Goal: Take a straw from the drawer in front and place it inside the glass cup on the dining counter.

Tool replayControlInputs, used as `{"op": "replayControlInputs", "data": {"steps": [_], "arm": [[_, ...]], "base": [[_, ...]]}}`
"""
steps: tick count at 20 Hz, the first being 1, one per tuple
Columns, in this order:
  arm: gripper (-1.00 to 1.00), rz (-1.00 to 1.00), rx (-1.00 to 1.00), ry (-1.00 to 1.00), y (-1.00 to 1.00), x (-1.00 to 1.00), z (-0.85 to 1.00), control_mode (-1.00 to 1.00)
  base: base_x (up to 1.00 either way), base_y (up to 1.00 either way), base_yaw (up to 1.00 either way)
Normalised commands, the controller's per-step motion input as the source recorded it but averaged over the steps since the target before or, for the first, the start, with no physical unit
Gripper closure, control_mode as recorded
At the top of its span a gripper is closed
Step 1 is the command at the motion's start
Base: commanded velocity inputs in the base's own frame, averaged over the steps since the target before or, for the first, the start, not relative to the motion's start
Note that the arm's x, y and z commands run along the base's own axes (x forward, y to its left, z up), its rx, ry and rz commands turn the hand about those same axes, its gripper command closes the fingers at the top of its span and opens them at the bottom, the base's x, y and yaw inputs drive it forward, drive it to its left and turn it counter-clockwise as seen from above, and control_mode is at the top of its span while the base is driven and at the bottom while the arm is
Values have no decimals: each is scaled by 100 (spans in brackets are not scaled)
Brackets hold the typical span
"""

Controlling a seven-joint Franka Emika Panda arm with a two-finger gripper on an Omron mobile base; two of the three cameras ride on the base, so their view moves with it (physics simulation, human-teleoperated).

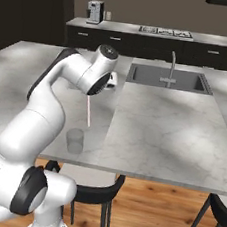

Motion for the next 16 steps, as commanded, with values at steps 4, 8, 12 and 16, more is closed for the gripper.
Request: {"op": "replayControlInputs", "data": {"steps": [4,8,12,16], "arm": [[100,33,19,-3,15,30,0,-100],[100,27,26,-4,26,1,0,-100],[100,11,30,-1,26,0,0,-100],[100,0,28,-2,32,-1,0,-100]], "base": [[0,0,0],[0,0,0],[0,0,0],[0,0,0]]}}
